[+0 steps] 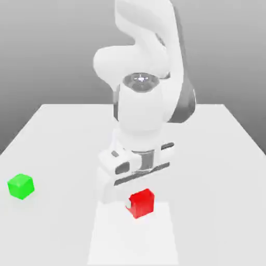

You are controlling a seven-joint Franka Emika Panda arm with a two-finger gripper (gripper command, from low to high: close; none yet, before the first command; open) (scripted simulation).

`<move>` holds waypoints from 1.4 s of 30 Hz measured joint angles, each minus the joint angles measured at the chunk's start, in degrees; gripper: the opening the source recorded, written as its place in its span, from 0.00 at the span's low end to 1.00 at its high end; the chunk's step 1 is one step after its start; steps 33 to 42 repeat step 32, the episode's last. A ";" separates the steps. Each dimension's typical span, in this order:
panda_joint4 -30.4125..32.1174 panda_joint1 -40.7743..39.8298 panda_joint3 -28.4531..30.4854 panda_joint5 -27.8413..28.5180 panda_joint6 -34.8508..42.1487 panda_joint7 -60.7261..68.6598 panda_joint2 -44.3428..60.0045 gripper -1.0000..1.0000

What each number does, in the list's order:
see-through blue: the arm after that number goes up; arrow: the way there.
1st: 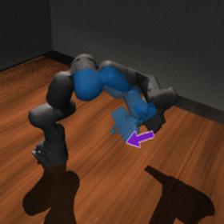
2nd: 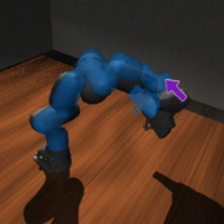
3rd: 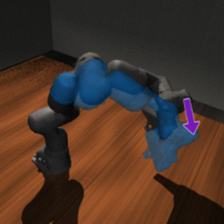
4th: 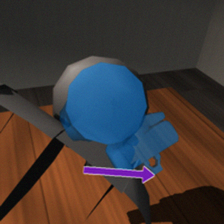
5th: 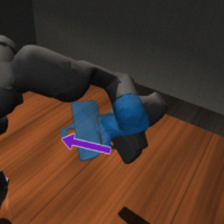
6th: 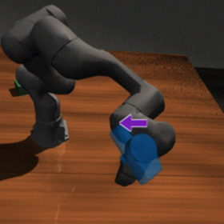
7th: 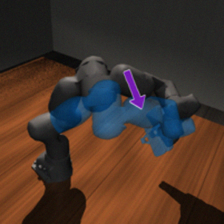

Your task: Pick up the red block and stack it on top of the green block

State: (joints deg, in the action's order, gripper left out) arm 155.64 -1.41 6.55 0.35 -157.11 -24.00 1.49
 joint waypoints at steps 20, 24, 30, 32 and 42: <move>-2.91 -33.92 10.52 -8.85 -4.15 -29.14 7.60 1.00; -2.91 -33.92 10.52 -8.85 -4.16 -29.14 7.60 1.00; -2.67 -33.70 11.58 -4.55 -0.29 -32.24 3.17 1.00; -2.46 -34.30 11.85 -1.16 3.27 -34.70 -0.81 1.00; -2.46 -34.30 11.85 -1.16 3.27 -34.70 -0.81 1.00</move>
